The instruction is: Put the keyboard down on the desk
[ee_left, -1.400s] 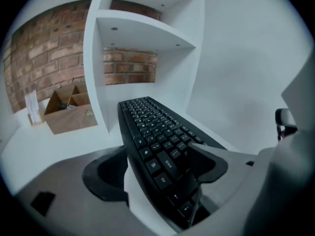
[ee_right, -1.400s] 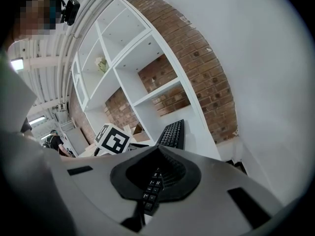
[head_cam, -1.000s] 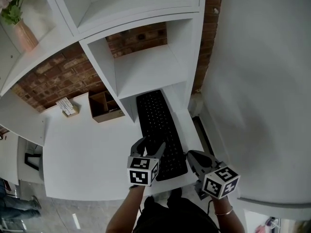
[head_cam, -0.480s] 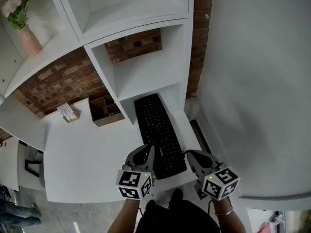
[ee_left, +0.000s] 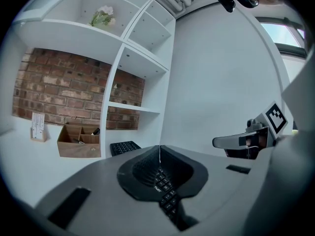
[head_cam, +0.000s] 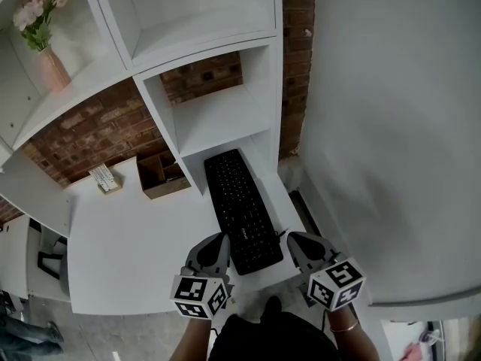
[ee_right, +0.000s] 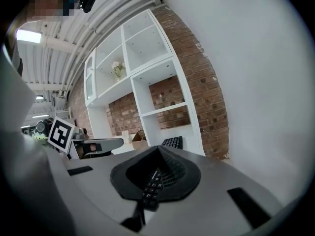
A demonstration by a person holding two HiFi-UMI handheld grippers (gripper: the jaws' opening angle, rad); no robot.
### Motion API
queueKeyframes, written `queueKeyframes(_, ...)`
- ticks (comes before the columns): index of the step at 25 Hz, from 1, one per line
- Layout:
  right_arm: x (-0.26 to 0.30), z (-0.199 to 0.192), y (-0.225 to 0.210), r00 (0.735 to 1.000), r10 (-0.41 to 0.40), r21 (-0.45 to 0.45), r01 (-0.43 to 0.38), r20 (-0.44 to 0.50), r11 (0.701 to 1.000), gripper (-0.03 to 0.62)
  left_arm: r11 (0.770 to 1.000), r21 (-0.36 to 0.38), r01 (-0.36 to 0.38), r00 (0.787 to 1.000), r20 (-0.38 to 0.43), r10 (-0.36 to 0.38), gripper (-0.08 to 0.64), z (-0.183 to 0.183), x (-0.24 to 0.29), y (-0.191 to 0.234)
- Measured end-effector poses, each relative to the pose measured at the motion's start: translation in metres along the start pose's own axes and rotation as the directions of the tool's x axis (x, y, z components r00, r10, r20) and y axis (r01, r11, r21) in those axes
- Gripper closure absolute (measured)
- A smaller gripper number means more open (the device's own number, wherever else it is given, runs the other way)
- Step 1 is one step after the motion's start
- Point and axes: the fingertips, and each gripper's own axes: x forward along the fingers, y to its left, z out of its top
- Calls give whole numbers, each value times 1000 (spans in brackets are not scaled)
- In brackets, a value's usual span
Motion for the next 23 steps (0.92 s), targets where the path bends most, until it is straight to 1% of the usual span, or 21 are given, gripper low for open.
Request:
queueKeyframes(5, -7, 8, 1, 1000, -7, -34, 8, 31, 999, 588, 1000, -1, -14, 1000, 16, 14, 548, 1, -12, -1)
queueKeyframes(10, -14, 10, 1, 999, -2, -68, 5, 39, 998, 588, 999, -16, -39, 999, 33, 39, 548, 1, -19, -1)
queueKeyframes(15, -19, 12, 2, 999, 9, -96, -5, 50, 995, 588, 999, 5, -47, 998, 42, 47, 548, 3, -22, -6)
queueKeyframes(19, -24, 11, 2, 998, 16, -105, -10, 53, 994, 588, 998, 1, -60, 997, 53, 59, 548, 5, -27, -10)
queueKeyframes(23, -29, 12, 1, 998, 11, -94, -5, 69, 996, 588, 998, 5, -66, 996, 59, 66, 548, 9, -31, -13)
